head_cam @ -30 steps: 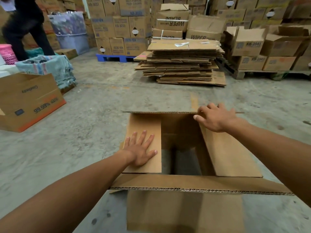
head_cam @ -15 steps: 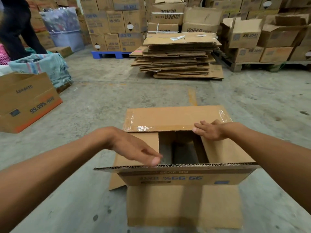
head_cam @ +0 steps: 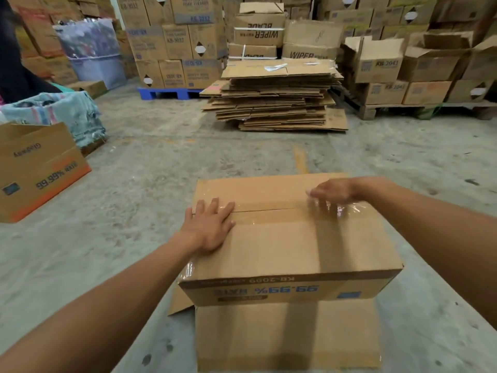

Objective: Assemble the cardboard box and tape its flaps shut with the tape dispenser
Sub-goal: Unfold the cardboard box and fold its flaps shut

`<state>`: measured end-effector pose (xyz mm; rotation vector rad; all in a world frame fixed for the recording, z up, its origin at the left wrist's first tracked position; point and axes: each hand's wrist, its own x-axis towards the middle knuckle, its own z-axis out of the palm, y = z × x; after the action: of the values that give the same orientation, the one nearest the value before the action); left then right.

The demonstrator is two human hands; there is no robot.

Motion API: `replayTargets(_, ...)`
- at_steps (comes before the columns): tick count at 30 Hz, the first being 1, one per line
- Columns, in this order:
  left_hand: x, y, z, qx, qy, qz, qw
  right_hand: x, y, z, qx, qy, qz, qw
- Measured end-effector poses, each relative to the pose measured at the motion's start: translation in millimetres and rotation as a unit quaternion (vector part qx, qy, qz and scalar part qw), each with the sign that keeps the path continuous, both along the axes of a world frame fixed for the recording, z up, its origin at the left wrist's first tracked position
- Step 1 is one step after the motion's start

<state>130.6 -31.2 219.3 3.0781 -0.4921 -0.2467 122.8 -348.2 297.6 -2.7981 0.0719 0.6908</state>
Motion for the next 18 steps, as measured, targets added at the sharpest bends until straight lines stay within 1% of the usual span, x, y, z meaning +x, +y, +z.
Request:
replayTargets(1, -1, 1, -14, -0.014, 0.002, 0.008, 1.0, -8, -3, -16, -0.012, -0.026, 0.018, 0.999)
replayTargets(3, -3, 4, -34, -0.039, -0.031, 0.01, 0.999, -29, -17, -50, -0.058, -0.085, 0.038, 0.994)
replayTargets(5, -4, 5, -44, -0.052, -0.065, 0.011, 0.996, -44, -33, -81, -0.084, -0.143, 0.003, 0.986)
replayTargets(7, -5, 4, -52, -0.06, -0.083, 0.01, 0.995, -53, -37, -99, -0.09, -0.188, -0.033, 0.977)
replayTargets(9, -9, 6, -64, -0.065, -0.1, 0.013, 0.993, -62, -31, -115, -0.107, -0.228, -0.044, 0.967)
replayTargets(14, -33, 11, -110, -0.066, -0.144, 0.007, 0.987, -87, -25, -156, -0.105, -0.247, -0.063, 0.961)
replayTargets(18, -38, 16, -130, -0.063, -0.161, 0.002, 0.985, -98, -18, -179, -0.099, -0.266, -0.077, 0.956)
